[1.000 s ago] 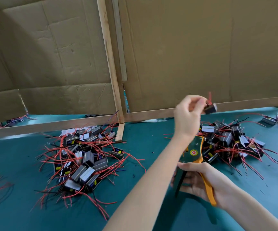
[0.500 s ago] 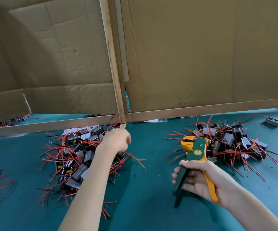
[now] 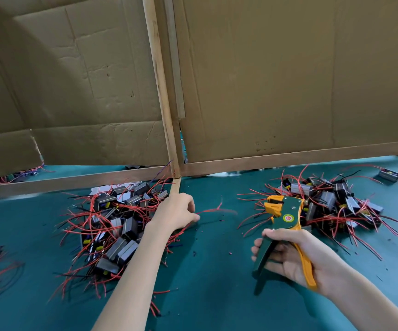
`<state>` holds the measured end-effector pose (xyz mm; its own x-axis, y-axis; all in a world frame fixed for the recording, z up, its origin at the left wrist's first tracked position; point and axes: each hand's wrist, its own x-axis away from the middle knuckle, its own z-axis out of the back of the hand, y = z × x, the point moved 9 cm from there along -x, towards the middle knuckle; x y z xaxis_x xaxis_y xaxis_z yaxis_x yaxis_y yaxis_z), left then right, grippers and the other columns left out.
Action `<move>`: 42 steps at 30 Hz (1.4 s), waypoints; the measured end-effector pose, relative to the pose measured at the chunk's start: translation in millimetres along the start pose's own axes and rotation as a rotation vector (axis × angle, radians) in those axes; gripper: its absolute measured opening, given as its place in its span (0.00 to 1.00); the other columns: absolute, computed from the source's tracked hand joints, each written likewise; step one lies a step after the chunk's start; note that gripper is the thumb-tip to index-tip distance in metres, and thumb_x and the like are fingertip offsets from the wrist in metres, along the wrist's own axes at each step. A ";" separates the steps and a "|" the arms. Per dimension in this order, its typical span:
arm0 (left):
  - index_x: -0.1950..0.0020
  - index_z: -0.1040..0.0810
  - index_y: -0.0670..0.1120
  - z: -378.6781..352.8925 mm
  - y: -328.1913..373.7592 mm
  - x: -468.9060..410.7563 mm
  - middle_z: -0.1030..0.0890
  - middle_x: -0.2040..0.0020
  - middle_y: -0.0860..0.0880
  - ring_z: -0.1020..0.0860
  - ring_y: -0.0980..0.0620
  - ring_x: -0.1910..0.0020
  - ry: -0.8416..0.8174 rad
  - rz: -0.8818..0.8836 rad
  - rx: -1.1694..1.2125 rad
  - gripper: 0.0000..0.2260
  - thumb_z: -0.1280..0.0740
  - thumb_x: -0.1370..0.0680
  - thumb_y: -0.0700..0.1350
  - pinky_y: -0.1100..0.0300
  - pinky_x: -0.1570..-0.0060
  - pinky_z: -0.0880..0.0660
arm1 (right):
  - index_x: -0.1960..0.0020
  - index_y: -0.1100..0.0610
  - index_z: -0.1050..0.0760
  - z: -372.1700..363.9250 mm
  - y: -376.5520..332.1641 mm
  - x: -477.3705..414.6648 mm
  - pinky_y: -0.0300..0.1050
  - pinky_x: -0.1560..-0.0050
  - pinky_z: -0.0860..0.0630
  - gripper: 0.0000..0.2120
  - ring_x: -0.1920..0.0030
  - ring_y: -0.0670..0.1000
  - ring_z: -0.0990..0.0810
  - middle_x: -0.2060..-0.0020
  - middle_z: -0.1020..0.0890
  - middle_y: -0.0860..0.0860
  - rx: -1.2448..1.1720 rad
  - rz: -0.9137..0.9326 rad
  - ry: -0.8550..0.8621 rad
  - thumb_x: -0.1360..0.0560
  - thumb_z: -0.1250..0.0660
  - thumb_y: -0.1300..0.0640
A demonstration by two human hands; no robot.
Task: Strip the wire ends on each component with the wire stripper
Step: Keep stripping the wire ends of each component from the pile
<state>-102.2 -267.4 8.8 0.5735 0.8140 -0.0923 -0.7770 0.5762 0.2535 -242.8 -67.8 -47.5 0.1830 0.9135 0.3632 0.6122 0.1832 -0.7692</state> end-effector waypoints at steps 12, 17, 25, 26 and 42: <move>0.41 0.31 0.50 -17.7 29.3 5.7 0.18 0.53 0.50 0.20 0.49 0.63 0.014 0.055 0.311 0.11 0.37 0.21 0.51 0.53 0.53 0.24 | 0.57 0.66 0.25 0.1 -2.5 0.5 0.56 0.64 0.17 0.08 0.64 0.62 0.16 0.63 0.18 0.65 -0.016 0.019 0.016 0.35 0.31 0.65; 0.47 0.26 0.51 -5.7 17.4 1.6 0.19 0.46 0.48 0.20 0.51 0.63 -0.064 0.053 0.411 0.09 0.41 0.20 0.39 0.58 0.56 0.24 | 0.56 0.66 0.25 1.7 -3.1 -0.4 0.57 0.64 0.17 0.09 0.64 0.62 0.16 0.62 0.18 0.65 -0.021 0.021 0.020 0.35 0.31 0.65; 0.49 0.18 0.48 -13.9 25.8 11.7 0.16 0.51 0.48 0.21 0.52 0.51 -0.316 -0.063 0.143 0.08 0.28 0.28 0.42 0.57 0.47 0.24 | 0.56 0.66 0.24 2.2 -1.6 -0.5 0.57 0.64 0.17 0.09 0.64 0.62 0.16 0.62 0.18 0.65 -0.017 0.016 0.018 0.35 0.30 0.65; 0.48 0.19 0.48 -12.0 28.4 12.1 0.16 0.53 0.48 0.20 0.53 0.54 -0.306 -0.069 0.174 0.09 0.27 0.28 0.42 0.56 0.50 0.24 | 0.57 0.66 0.24 2.4 -2.3 -0.4 0.57 0.64 0.17 0.08 0.64 0.62 0.16 0.63 0.18 0.65 -0.017 0.019 0.018 0.35 0.31 0.65; 0.39 0.22 0.42 3.3 88.5 27.3 0.17 0.45 0.44 0.21 0.54 0.54 -0.366 -0.274 1.359 0.20 0.33 0.28 0.26 0.64 0.49 0.24 | 0.58 0.66 0.23 4.3 -2.2 -1.0 0.57 0.64 0.17 0.08 0.63 0.63 0.16 0.62 0.18 0.65 -0.022 0.020 0.031 0.37 0.30 0.65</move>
<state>-154.4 -194.4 31.9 0.8575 0.5060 -0.0927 0.0938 0.0234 0.9953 -247.6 -67.6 -48.4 0.2184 0.9052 0.3645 0.6252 0.1570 -0.7645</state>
